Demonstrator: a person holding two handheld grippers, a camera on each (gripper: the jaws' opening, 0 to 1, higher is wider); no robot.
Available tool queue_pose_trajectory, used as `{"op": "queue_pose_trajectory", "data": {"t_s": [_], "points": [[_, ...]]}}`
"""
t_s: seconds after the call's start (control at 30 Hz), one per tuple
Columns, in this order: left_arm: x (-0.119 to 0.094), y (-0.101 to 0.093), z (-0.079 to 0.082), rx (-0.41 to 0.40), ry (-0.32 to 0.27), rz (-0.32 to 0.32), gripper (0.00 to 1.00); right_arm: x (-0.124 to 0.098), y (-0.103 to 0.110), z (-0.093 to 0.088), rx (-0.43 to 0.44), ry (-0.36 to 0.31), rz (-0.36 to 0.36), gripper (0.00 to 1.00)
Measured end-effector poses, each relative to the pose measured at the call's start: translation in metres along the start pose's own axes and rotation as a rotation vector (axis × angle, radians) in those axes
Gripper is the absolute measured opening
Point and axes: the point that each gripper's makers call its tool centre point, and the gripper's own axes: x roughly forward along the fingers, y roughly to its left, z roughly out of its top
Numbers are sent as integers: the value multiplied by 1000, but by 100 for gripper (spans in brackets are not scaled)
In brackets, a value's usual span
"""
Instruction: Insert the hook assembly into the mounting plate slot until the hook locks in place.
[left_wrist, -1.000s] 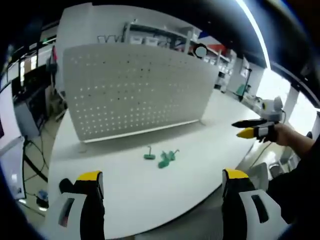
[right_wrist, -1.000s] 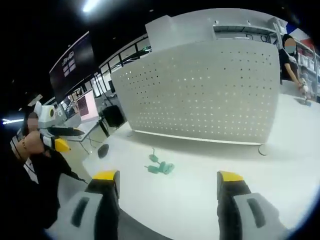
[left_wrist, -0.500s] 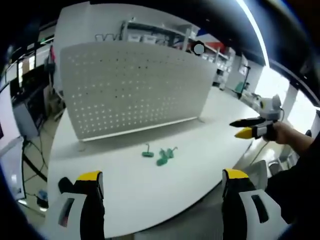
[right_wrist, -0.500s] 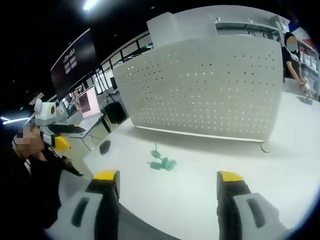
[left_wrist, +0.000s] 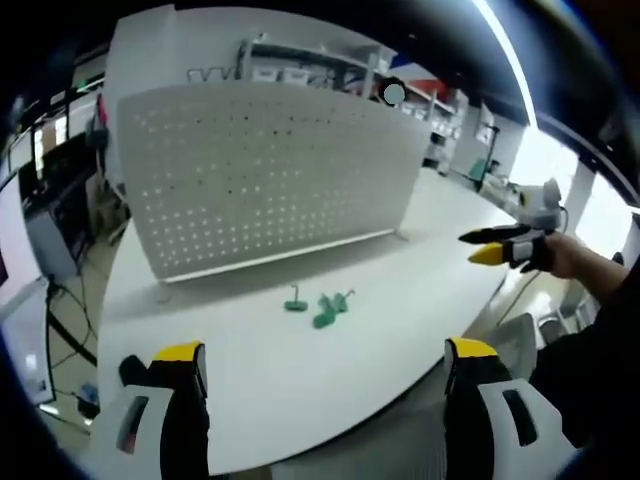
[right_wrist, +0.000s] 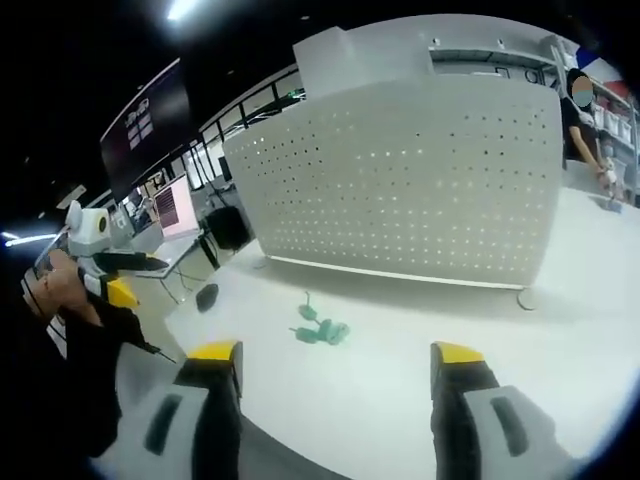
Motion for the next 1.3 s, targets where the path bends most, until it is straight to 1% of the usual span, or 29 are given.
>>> {"op": "queue_pose_trajectory", "data": {"t_s": [0.07,0.1,0.13,0.17,0.3,0.53,0.67,0.83,0.93,1.0,1.1,1.23,1.3], "points": [[0,0,0,0,-2,2,100,-1,0,-1,0,-1,0,73],[0,0,1,-1,-3,2,100,-1,1,0,-9,-12,1,71],[0,1,1,-3,-4,2,100,-2,2,4,-35,-35,3,68],[0,1,1,-4,-5,1,100,-3,2,3,-34,-32,3,66],[1,1,0,-5,-3,2,100,-2,0,1,-18,-16,4,71],[2,0,-4,-14,7,0,100,-1,-1,1,-34,-7,0,69],[1,4,-6,-24,9,6,100,3,2,1,-49,2,10,68],[2,5,-8,-29,14,8,100,14,4,-1,-75,26,29,66],[2,6,-10,-35,17,9,100,24,10,-1,-131,31,56,64],[2,6,-11,-42,18,10,100,29,14,-2,-148,43,72,60],[2,7,-13,-43,25,12,100,41,21,-3,-160,52,106,55],[3,7,-15,-48,29,12,100,58,28,-5,-164,72,141,53],[4,6,-16,-48,33,10,100,66,34,-5,-180,82,159,51]]}}
